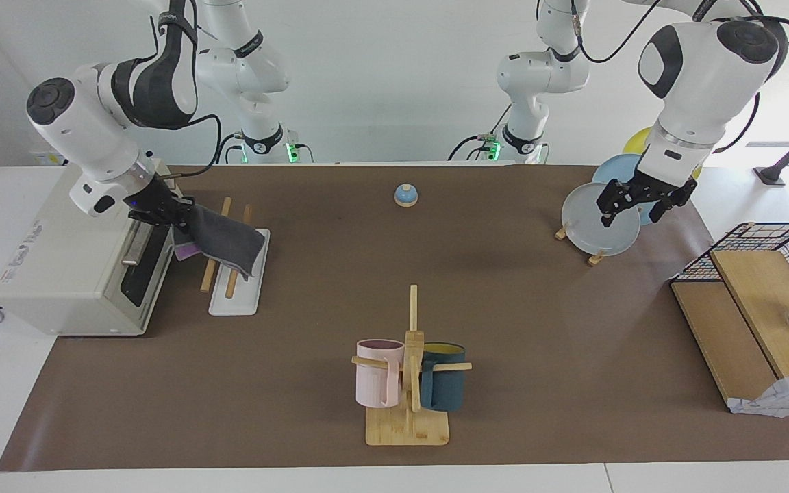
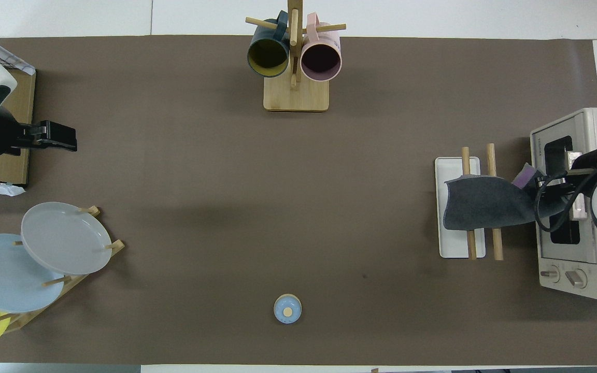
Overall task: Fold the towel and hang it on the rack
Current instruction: 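Drape the towel over the wooden rack posts with the right gripper, then release the towel and raise the right gripper off the rack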
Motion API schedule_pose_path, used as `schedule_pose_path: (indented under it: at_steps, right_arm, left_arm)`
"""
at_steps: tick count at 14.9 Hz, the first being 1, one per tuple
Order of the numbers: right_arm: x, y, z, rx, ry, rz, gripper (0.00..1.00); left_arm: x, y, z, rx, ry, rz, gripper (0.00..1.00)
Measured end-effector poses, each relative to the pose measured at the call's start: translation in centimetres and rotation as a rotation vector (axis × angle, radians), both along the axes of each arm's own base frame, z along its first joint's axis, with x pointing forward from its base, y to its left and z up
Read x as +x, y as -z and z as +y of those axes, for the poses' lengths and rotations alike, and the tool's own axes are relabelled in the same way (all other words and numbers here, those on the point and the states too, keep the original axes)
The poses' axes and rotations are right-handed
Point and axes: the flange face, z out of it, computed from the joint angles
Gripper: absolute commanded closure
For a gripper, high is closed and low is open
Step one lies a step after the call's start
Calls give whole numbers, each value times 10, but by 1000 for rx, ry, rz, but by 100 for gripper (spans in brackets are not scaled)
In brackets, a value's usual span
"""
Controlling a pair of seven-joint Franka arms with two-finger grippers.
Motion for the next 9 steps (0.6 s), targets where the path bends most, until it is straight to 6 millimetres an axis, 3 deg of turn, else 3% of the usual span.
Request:
schedule_pose_path:
  at_steps: [7, 8, 9]
  right_arm:
    - [0, 9, -4, -19, -33, -19, 100]
    - [-2, 13, -5, -21, -37, -19, 96]
    - [-2, 16, -6, -23, -40, -18, 78]
  left_arm:
    - [-4, -9, -7, 4, 70, 9, 0]
    - [-4, -10, -6, 4, 68, 8, 0]
    - [-4, -11, -5, 4, 67, 6, 0]
